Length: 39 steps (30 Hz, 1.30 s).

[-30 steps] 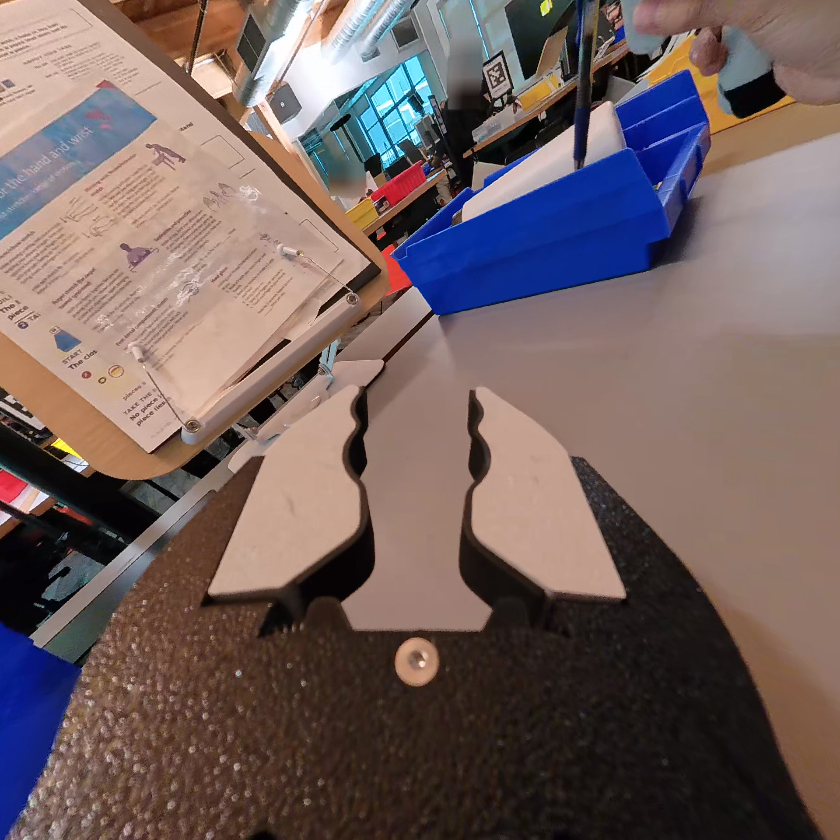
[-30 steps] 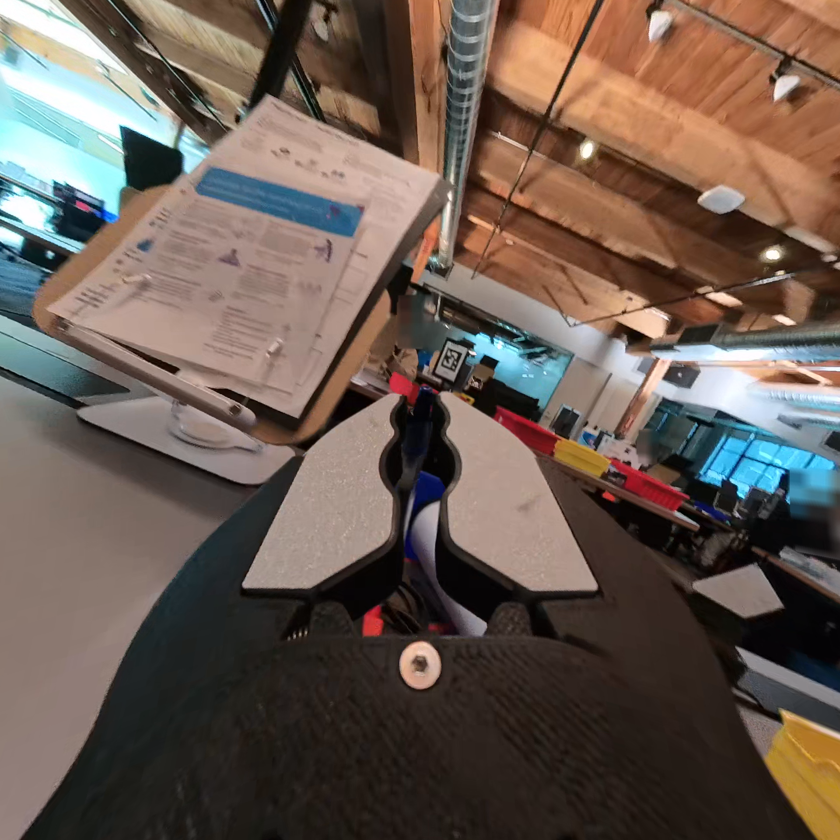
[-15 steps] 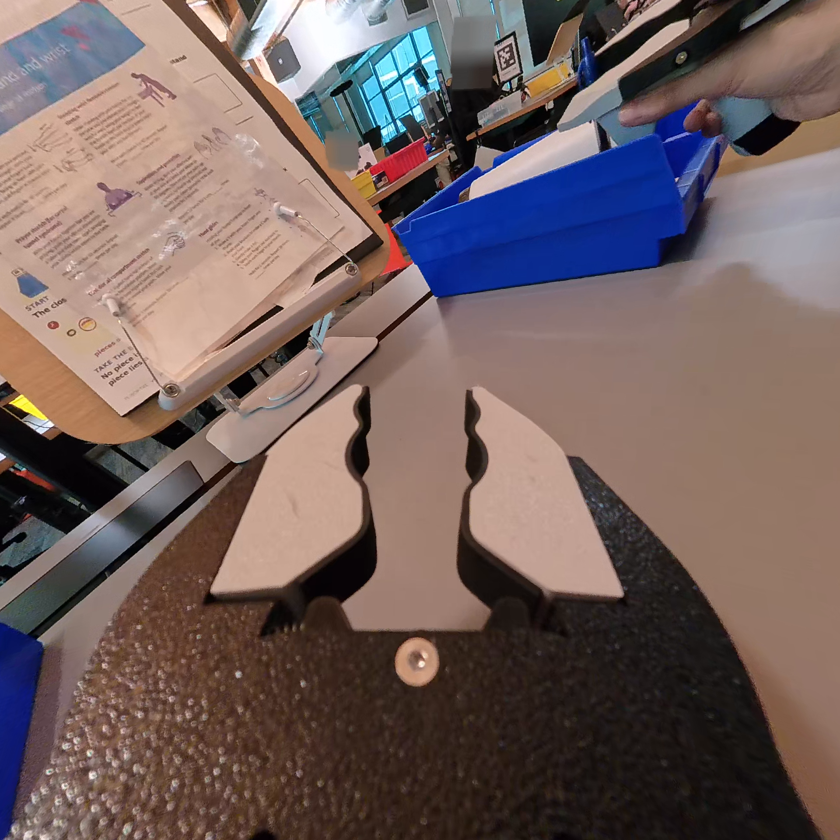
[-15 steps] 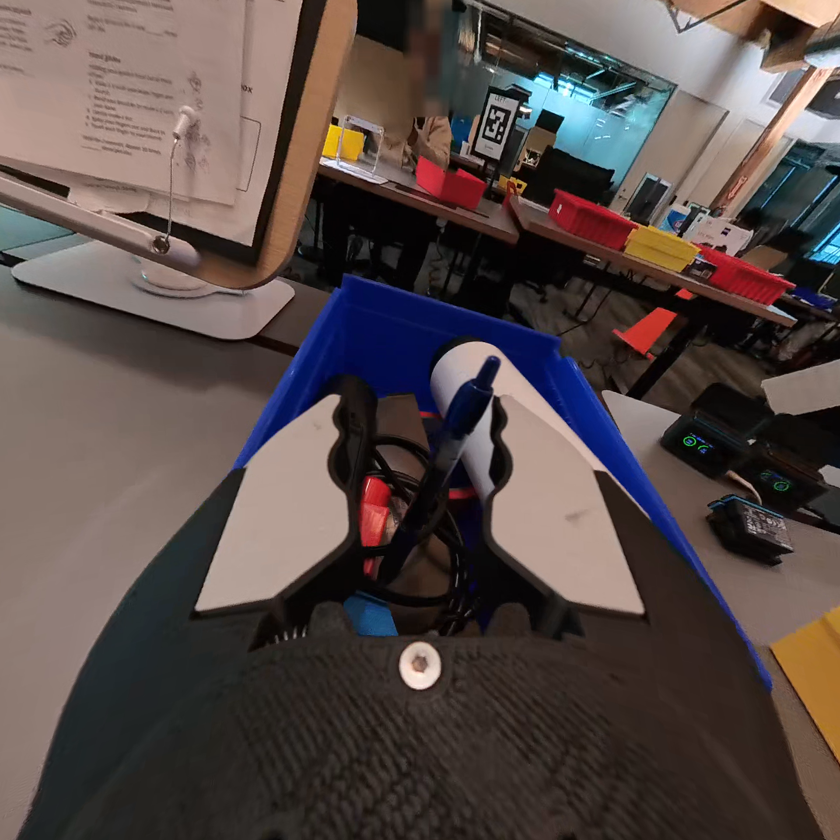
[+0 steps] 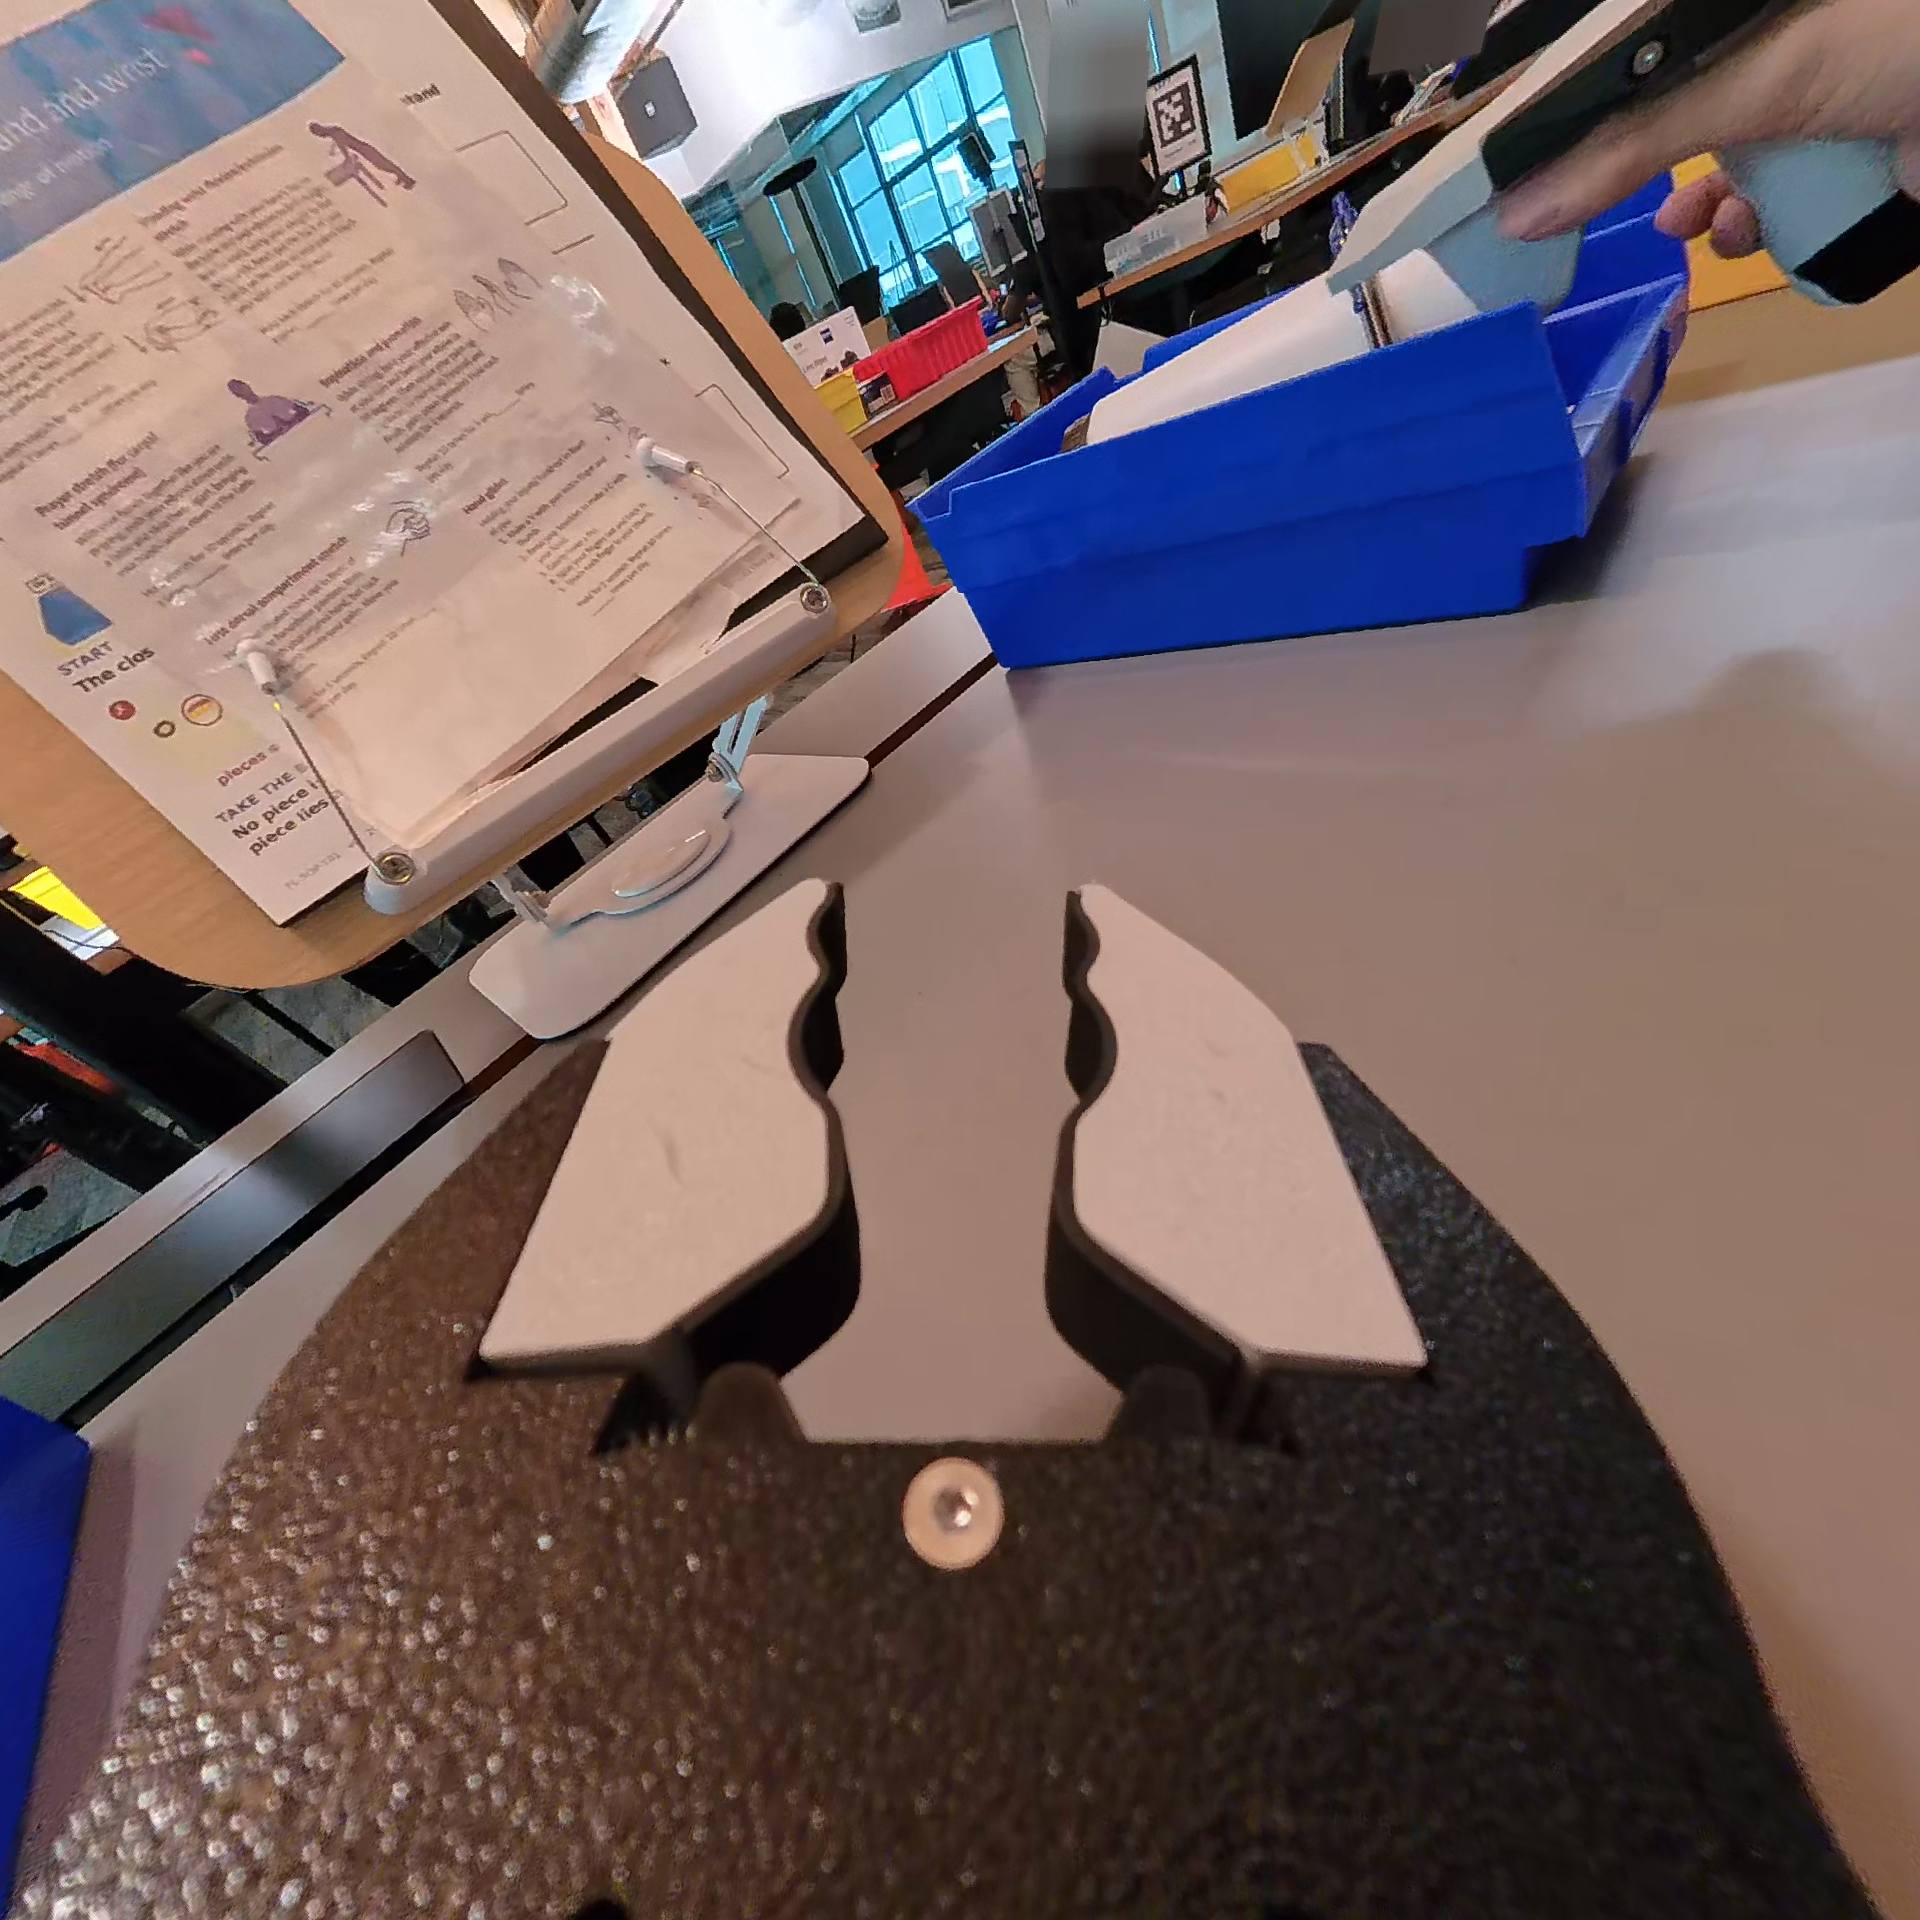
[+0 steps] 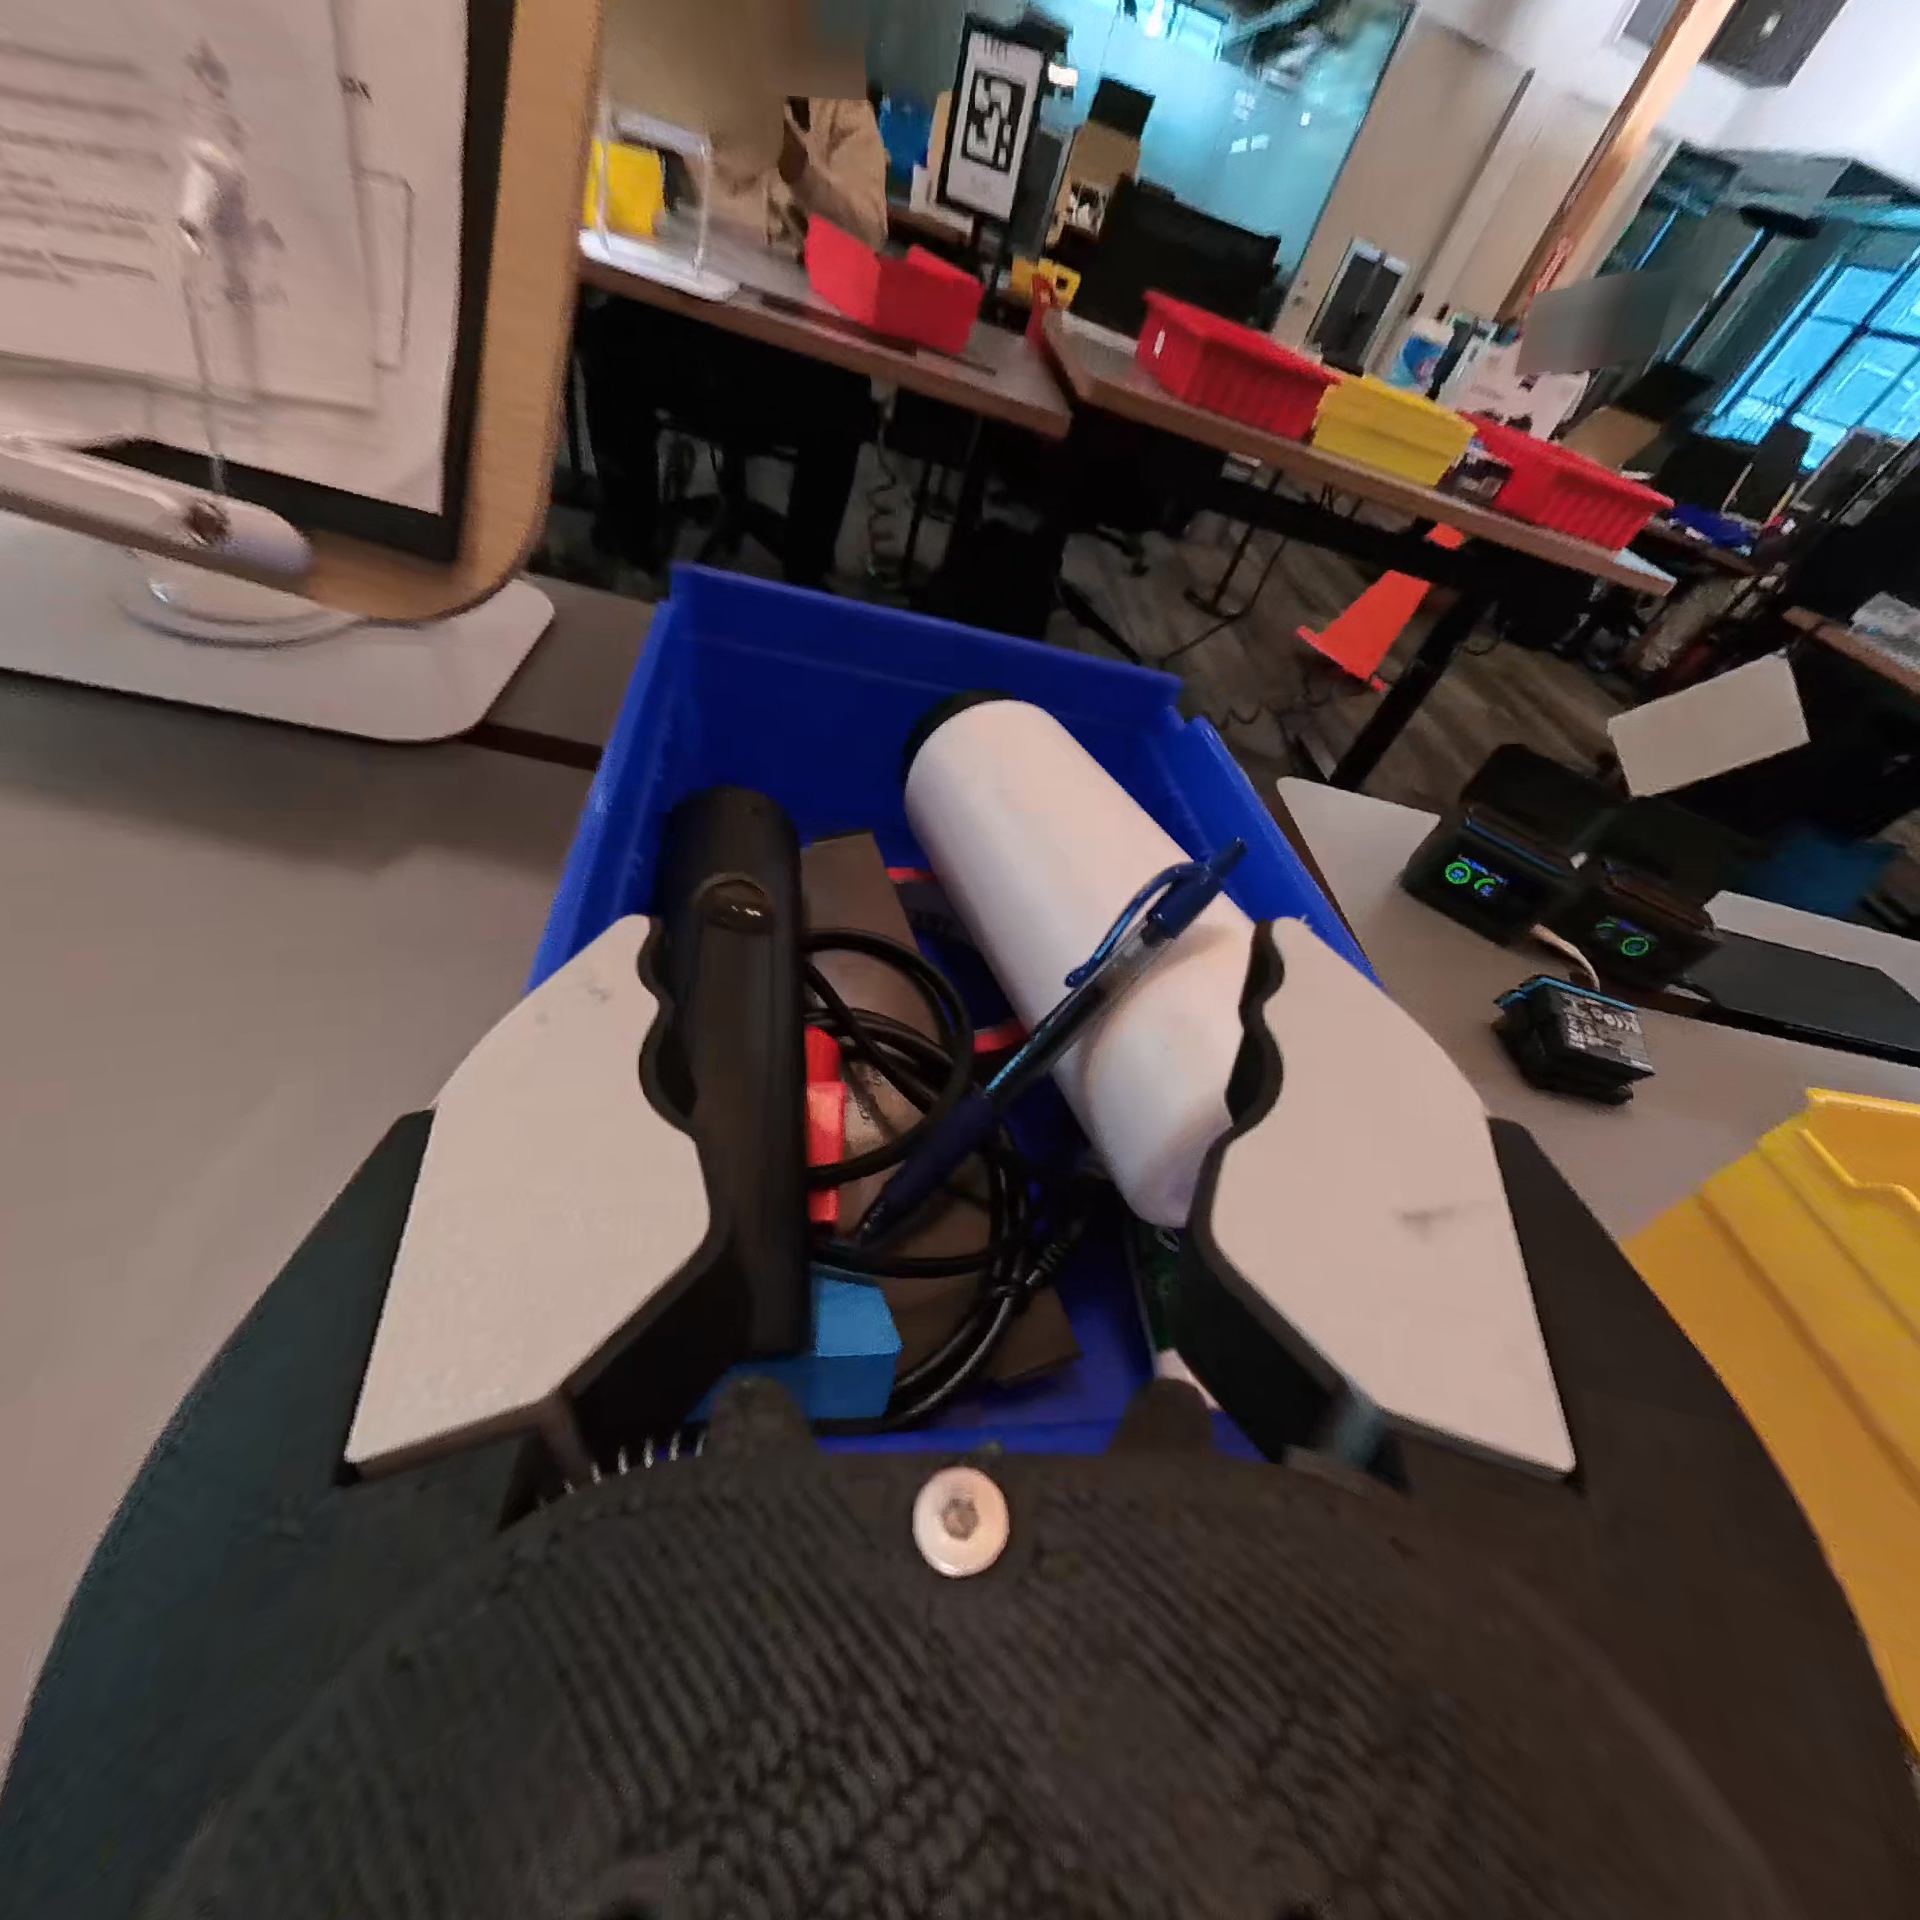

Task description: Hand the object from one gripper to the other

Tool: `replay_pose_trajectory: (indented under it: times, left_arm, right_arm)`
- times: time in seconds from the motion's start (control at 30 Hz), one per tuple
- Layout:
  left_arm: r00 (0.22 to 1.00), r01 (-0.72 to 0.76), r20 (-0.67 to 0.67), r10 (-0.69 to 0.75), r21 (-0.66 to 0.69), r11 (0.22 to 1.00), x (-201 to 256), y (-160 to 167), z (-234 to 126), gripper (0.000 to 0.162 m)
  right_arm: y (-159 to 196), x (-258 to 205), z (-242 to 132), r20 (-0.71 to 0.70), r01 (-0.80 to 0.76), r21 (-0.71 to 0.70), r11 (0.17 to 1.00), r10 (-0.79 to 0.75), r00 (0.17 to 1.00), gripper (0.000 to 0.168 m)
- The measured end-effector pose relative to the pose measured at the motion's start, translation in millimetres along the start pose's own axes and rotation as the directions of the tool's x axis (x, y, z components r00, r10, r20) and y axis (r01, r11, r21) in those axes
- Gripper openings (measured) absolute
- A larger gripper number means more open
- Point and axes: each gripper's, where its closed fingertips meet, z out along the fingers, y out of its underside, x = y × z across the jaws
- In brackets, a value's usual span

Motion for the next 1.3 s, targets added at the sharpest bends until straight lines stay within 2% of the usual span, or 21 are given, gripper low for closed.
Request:
replay_pose_trajectory:
  times: [0.1,0.17,0.27,0.33,0.47,0.53,0.6,0.63,0.7,0.83,1.03,1.07,1.17,1.2,1.3]
  left_arm:
    - [1.000,0.007,0.002,-0.007,0.004,1.000,-0.6,-1.2,0.0,0.039]
    - [1.000,0.028,0.005,-0.028,0.009,1.000,-1.9,-2.5,-0.4,0.039]
    - [0.994,0.112,0.008,-0.112,0.023,0.993,-10.0,-9.3,-5.0,0.033]
    - [0.977,0.209,0.033,-0.209,0.030,0.978,-26.2,-19.9,-13.6,0.032]
    - [0.915,0.373,0.163,-0.368,0.001,0.928,-86.4,-32.5,-57.4,0.036]
    - [0.888,0.410,0.257,-0.382,-0.063,0.910,-129.4,-23.3,-91.7,0.036]
    - [0.859,0.445,0.364,-0.360,-0.185,0.876,-176.3,1.5,-129.3,0.036]
    - [0.849,0.469,0.402,-0.344,-0.270,0.841,-195.4,20.1,-146.6,0.037]
    - [0.841,0.526,0.399,-0.365,-0.447,0.723,-214.1,62.4,-170.2,0.036]
    - [0.774,0.599,0.343,-0.532,-0.670,0.439,-210.5,126.4,-183.2,0.039]
    - [0.781,0.519,0.348,-0.519,-0.823,0.230,-201.1,171.8,-179.2,0.043]
    - [0.780,0.508,0.338,-0.527,-0.834,0.217,-198.1,174.4,-176.1,0.041]
    - [0.779,0.525,0.336,-0.529,-0.810,0.259,-202.6,169.0,-167.8,0.013]
    - [0.782,0.534,0.329,-0.530,-0.792,0.296,-205.5,160.9,-166.4,0.004]
    - [0.822,0.536,0.323,-0.470,-0.719,0.443,-223.6,125.6,-170.3,0.003]
  right_arm:
    - [-19.0,-12.4,-16.2,0.005,-0.012,0.109,0.994,0.012,1.000,0.099]
    - [-38.7,-26.0,-32.6,-0.006,-0.008,0.233,0.972,0.009,1.000,0.100]
    - [-77.8,-67.0,-67.0,0.100,-0.067,0.501,0.863,0.019,0.995,0.097]
    - [-92.2,-102.7,-86.3,0.199,-0.106,0.607,0.788,-0.022,0.980,0.090]
    - [-80.8,-166.0,-84.8,0.316,-0.061,0.580,0.812,-0.155,0.936,0.091]
    - [-76.8,-178.9,-85.3,0.317,-0.034,0.592,0.805,-0.194,0.928,0.089]
    - [-74.2,-187.1,-85.6,0.339,-0.037,0.586,0.810,-0.203,0.919,0.088]
    - [-73.2,-190.1,-85.2,0.349,-0.039,0.580,0.814,-0.205,0.914,0.087]
    - [-71.0,-194.5,-83.9,0.361,-0.033,0.572,0.819,-0.215,0.908,0.087]
    - [-66.4,-201.2,-82.0,0.380,-0.029,0.561,0.827,-0.227,0.897,0.086]
    - [-62.0,-220.6,-82.3,0.423,-0.049,0.542,0.839,-0.222,0.879,0.085]
    - [-61.2,-224.9,-82.9,0.426,-0.042,0.541,0.840,-0.230,0.875,0.085]
    - [-60.2,-237.9,-86.9,0.434,-0.029,0.544,0.839,-0.252,0.865,0.085]
    - [-60.2,-241.4,-88.3,0.440,-0.034,0.543,0.839,-0.249,0.863,0.085]
    - [-63.0,-253.3,-94.8,0.472,-0.060,0.541,0.839,-0.244,0.847,0.084]
